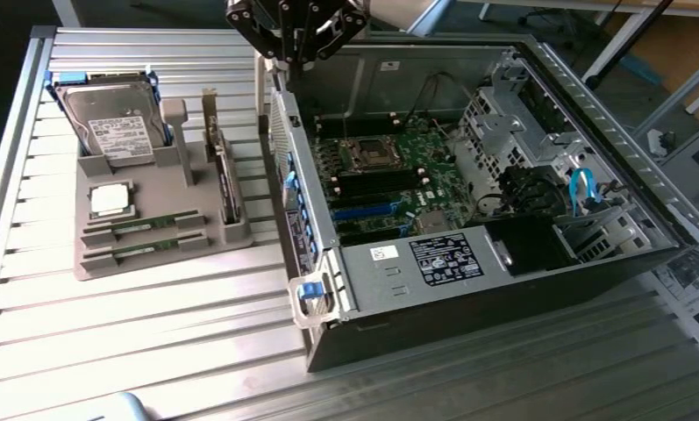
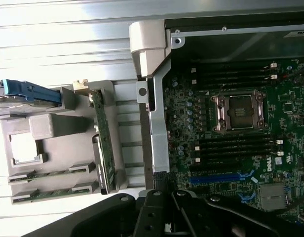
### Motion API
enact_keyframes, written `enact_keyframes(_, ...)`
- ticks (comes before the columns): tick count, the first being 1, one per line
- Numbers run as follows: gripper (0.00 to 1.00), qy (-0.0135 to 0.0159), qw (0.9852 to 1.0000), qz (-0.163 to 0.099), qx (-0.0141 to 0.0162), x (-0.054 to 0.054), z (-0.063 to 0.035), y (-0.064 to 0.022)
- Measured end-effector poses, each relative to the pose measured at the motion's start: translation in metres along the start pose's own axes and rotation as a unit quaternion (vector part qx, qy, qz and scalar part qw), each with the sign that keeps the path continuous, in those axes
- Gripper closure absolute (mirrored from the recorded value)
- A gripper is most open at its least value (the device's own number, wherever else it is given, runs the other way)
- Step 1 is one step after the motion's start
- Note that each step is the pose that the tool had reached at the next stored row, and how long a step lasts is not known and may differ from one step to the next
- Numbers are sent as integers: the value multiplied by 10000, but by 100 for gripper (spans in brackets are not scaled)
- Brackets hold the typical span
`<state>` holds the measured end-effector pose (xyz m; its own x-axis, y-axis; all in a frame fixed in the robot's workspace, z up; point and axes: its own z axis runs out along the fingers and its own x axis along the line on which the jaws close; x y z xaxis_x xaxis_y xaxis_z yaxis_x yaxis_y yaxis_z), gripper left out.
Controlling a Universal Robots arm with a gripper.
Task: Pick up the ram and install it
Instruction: 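Reach for the ram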
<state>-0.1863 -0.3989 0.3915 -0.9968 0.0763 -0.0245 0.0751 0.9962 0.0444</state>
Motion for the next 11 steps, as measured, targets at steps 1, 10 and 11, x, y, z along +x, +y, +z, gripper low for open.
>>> enact_keyframes(1, 89, 0, 10000, 0, 0, 8, 0, -1)
enact_keyframes(10, 89, 0, 10000, 0, 0, 93, -1, -7)
enact_keyframes(11, 89, 0, 10000, 0, 0, 102, -1, -8)
